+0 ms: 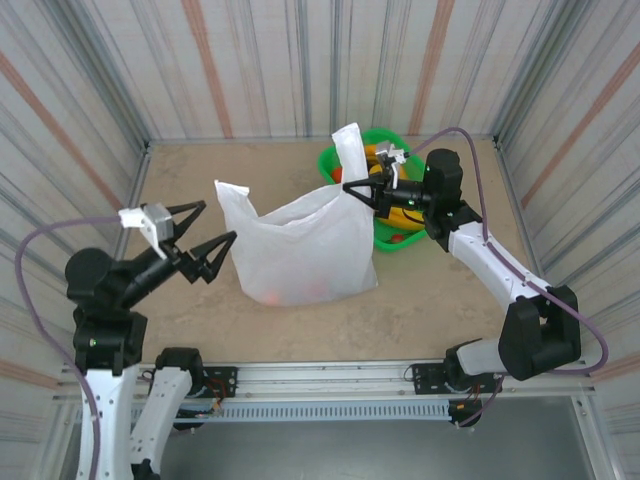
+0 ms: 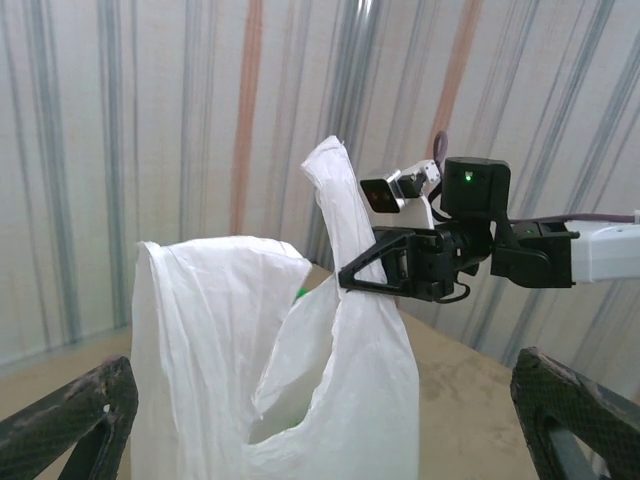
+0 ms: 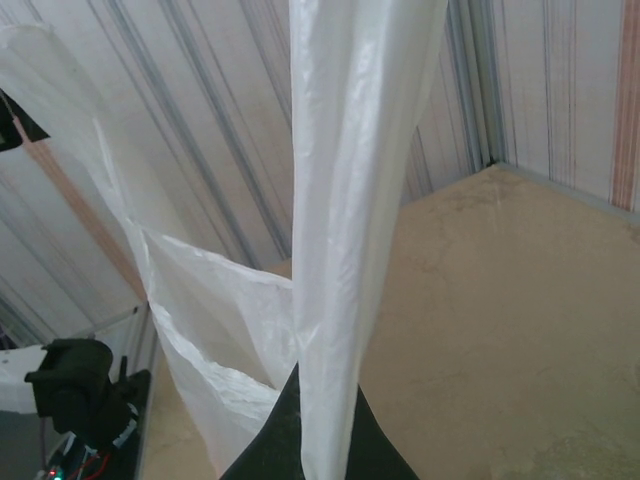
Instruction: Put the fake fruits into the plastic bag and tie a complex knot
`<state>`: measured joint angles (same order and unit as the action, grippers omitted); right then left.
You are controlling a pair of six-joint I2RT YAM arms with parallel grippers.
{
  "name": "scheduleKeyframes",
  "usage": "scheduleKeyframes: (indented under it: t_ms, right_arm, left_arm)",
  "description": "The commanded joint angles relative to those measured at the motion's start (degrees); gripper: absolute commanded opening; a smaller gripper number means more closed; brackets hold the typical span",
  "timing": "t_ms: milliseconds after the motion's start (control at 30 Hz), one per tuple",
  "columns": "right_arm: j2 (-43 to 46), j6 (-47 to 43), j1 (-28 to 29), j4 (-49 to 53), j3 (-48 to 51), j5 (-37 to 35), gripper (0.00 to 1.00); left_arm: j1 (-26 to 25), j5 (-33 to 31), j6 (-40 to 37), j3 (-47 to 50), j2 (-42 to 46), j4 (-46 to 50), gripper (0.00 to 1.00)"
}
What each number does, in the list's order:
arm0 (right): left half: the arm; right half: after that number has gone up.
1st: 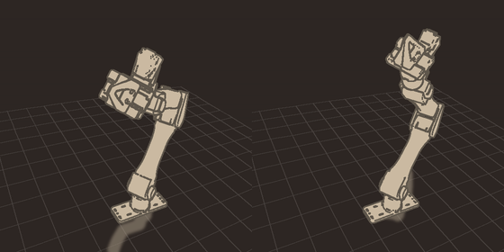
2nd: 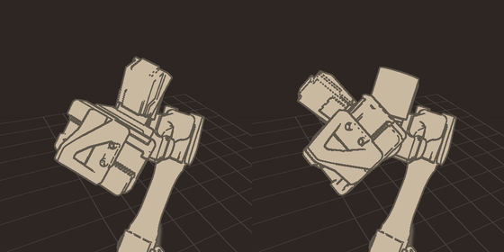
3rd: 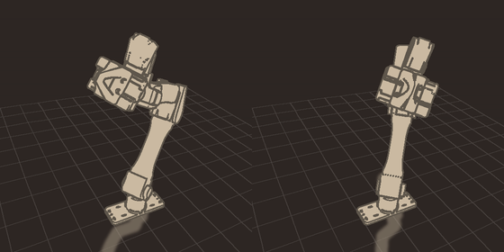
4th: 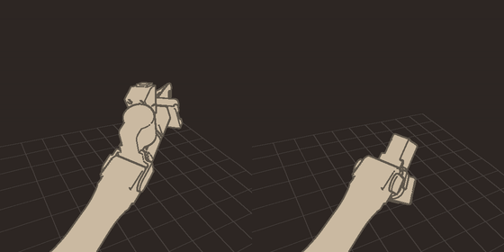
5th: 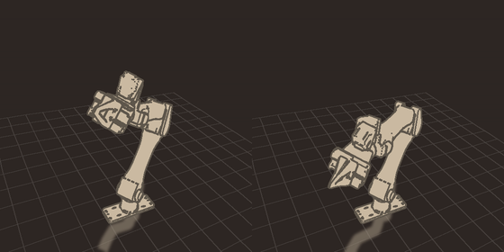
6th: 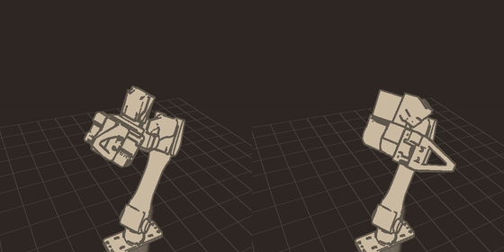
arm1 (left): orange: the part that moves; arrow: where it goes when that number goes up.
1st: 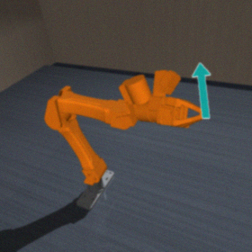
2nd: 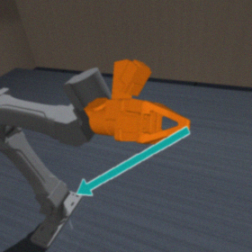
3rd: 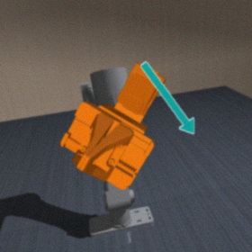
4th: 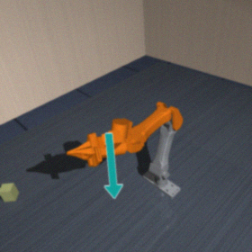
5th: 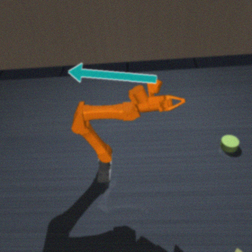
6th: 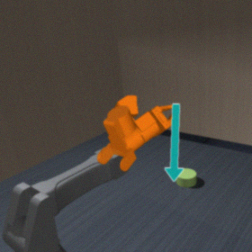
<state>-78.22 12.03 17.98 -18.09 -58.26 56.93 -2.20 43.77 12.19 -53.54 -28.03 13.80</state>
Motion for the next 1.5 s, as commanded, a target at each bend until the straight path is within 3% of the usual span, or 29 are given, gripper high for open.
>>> scheduleKeyframes:
  t_ms: [0, 133, 367, 500, 900, 1133, 1467]
  right_arm:
    - [-0.16, 1.37, -0.31, -2.04, 0.27, 1.54, 0.00]
    - [-0.21, 1.42, -0.31, -2.11, 0.14, 1.98, 0.00]
    - [-0.41, 1.59, -0.22, -2.04, -0.25, 2.75, 0.00]
    - [-0.51, 1.59, -0.22, -2.03, -0.57, 3.36, 0.00]
    - [-1.09, 1.37, -0.25, -0.83, -1.68, 4.32, 0.00]
    - [-1.03, 1.33, -0.05, -0.46, -1.73, 3.73, 0.00]
    - [-0.62, 1.33, 0.43, -0.20, -1.74, 3.19, 0.00]
  left_arm:
    - [0.42, -8.52, -2.47, 2.45, 2.31, 4.14, 0.99]
    - [0.38, -8.00, 1.94, 9.57, 1.90, -2.12, 0.99]
    - [0.36, 0.80, 11.23, 22.94, -4.69, -29.72, 0.99]
    - [0.36, 1.85, 12.35, 27.40, -7.62, -40.62, 0.99]
    - [-0.39, 11.19, 17.11, 26.66, -24.59, -66.66, 0.96]
    - [-6.77, 12.00, 11.89, 23.11, -29.15, -64.37, 0.85]
    - [-9.66, 12.52, 11.03, 20.87, -34.77, -66.26, 0.51]
